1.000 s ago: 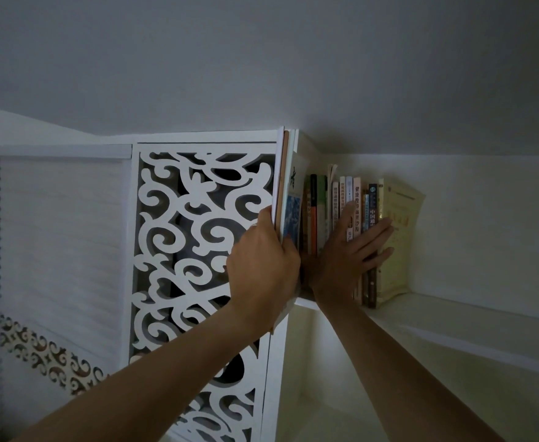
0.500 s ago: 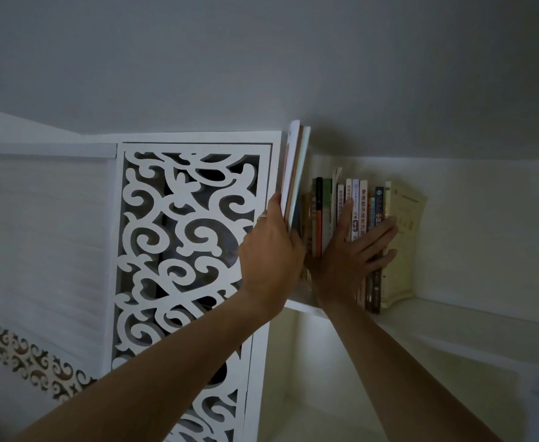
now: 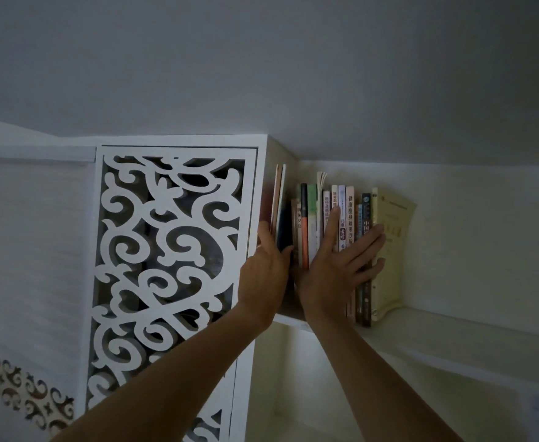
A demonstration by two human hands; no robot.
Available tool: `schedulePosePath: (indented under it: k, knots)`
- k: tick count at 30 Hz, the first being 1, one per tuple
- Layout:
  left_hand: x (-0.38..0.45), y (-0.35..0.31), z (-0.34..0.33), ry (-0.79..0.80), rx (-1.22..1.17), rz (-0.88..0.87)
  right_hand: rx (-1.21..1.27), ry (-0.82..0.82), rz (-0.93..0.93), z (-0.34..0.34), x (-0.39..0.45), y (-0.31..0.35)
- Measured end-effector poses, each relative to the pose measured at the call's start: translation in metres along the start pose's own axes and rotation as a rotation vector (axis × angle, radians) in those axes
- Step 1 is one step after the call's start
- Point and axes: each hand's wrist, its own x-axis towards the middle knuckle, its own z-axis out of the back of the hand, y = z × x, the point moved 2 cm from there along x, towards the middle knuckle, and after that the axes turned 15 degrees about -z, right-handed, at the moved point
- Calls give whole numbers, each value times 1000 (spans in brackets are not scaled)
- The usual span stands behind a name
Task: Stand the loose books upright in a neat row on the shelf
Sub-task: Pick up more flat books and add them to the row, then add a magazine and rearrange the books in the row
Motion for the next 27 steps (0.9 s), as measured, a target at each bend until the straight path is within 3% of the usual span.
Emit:
schedulePosePath:
  k: [4,6,8,10,14,18,22,25,27]
  knots:
    - [2,7,-22,31,-132,-65,-12,-33,37,-2,-1,-3]
    - [4,14,-31,18,3,-148,-10,-41,61,-3,-2,-6]
    - [3,22,-44,-30,260,-400,-10,-57,73,-3,-2,-8]
    - [2,35,-57,-37,473,-533,-24,-55,88,-3,-2,-11]
    - [2,30,-52,-95,438,-432,-41,-46,120,0,-2,-15]
    - [0,27,-47,-145,645,-515,-57,-19,130,3,-2,-14]
    - [-3,37,-48,-241,673,-450,-58,-8,141,8,-2,-16]
    - [-4,35,-51,-200,675,-599,-81,12,153,12,0,-18]
    - [-3,32,-45,-171,638,-548,-71,10,179,17,2,-23]
